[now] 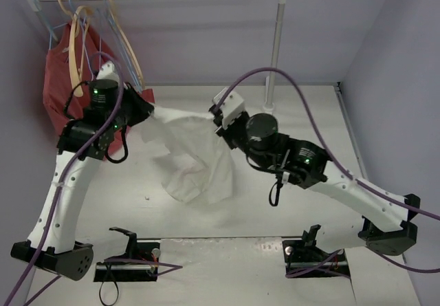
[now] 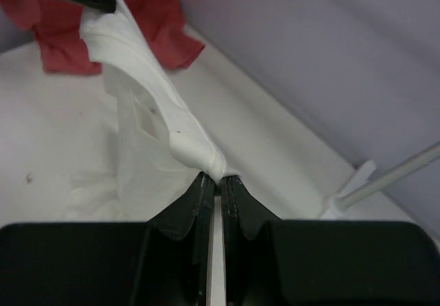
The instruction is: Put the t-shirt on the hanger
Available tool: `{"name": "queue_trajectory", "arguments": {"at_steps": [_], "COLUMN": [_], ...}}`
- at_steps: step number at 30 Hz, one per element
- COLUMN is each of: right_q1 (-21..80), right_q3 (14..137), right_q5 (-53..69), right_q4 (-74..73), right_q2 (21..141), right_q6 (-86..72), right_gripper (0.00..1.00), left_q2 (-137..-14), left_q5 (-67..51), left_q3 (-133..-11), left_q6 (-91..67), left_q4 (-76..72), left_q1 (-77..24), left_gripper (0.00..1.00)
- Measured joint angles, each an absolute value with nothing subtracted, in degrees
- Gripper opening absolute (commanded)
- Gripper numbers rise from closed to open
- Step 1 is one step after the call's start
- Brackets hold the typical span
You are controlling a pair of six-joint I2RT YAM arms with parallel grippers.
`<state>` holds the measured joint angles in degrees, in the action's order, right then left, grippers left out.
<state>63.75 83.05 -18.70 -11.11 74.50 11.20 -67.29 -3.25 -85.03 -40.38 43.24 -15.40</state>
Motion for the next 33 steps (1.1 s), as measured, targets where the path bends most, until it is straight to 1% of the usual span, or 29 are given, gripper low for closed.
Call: {"name": "queue_trajectory", "arguments": {"at_steps": [5, 8, 10, 15, 21, 25, 33], "right_q1": [62.9, 62.2, 61.8, 61.8, 61.8, 61.8, 61.9], "right_q3": [94.0, 98.2, 100.4, 103.5, 106.8, 109.1, 109.3], "right_q5": [-23.6, -25.2, -25.8, -26.1, -26.1, -26.1, -25.0], "right_q4": [-12.6, -12.4, -12.2, -10.6, -8.0, -3.8, 3.7], "right_q2": [73.3, 73.9, 74.5, 74.9, 74.8, 74.7, 74.0], "right_q6": [17.6, 22.0, 24.3, 27.7, 31.5, 34.1, 37.9], "right_gripper": [0.0, 0.0, 0.0, 0.0, 0.0, 0.0, 0.0], "left_q2": [-69.6, -72.2, -73.6, -76.5, -78.6, -78.5, -80.0], "left_q5": [-4.6, -6.0, -7.3, -10.0, -10.6, -12.1, -13.9], "left_q3": [-101.6, -109.8, -113.0, -118.8, -128.0, -130.6, -134.5], "left_q6": [-35.8, -33.9, -33.2, -31.2, -28.6, -28.5, -28.1], "left_q4": [42.7, 42.0, 41.6, 42.2, 42.6, 41.7, 40.8], "left_q1": [-15.4, -15.4, -15.4, -15.4, -15.4, -15.7, -15.7], "left_gripper": [0.0, 0.0, 0.0, 0.0, 0.0, 0.0, 0.0]}}
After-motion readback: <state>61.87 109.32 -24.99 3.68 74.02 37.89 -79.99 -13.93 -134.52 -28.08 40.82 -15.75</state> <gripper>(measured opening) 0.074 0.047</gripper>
